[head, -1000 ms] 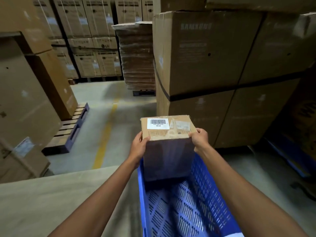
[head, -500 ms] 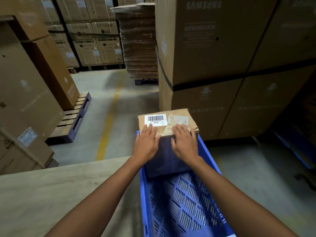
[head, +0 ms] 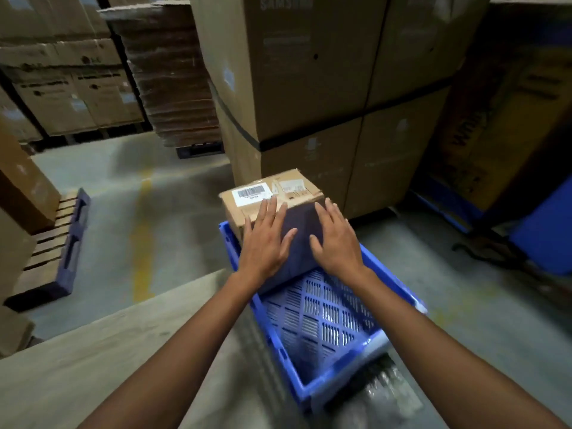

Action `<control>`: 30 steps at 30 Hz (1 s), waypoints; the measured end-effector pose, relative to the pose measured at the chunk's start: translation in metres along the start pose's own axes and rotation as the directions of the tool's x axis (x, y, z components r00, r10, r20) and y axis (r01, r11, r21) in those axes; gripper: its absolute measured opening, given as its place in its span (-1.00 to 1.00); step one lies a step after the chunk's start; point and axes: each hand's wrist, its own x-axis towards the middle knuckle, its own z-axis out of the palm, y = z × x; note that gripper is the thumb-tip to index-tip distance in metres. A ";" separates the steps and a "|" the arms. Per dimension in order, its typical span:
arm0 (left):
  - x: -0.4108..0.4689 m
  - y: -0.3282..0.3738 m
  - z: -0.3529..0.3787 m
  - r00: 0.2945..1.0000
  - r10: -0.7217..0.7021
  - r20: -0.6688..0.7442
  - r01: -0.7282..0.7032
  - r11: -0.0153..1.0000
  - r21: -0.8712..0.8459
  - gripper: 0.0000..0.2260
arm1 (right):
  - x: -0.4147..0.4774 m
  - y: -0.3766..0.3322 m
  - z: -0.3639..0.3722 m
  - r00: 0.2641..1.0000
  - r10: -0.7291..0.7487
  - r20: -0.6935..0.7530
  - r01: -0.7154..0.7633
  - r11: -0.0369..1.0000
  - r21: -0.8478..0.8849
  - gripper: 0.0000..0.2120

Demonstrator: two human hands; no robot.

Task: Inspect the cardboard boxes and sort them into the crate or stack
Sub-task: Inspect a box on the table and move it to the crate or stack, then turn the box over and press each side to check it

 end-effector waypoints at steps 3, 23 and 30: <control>-0.026 0.031 0.003 0.991 0.136 -0.014 -0.137 0.983 -0.123 -0.39 | -0.060 0.004 -0.018 0.984 0.145 -0.107 -0.140 0.989 0.055 -0.35; -0.251 0.369 0.110 0.533 0.449 0.717 0.599 0.398 -0.695 -0.54 | -0.516 0.104 -0.153 0.044 0.935 -0.352 -0.741 0.267 0.617 -0.54; -0.298 0.486 0.180 0.459 0.406 0.790 0.603 0.511 -0.613 -0.46 | -0.660 0.187 -0.196 -0.283 0.935 -0.213 -0.635 -0.016 0.772 -0.52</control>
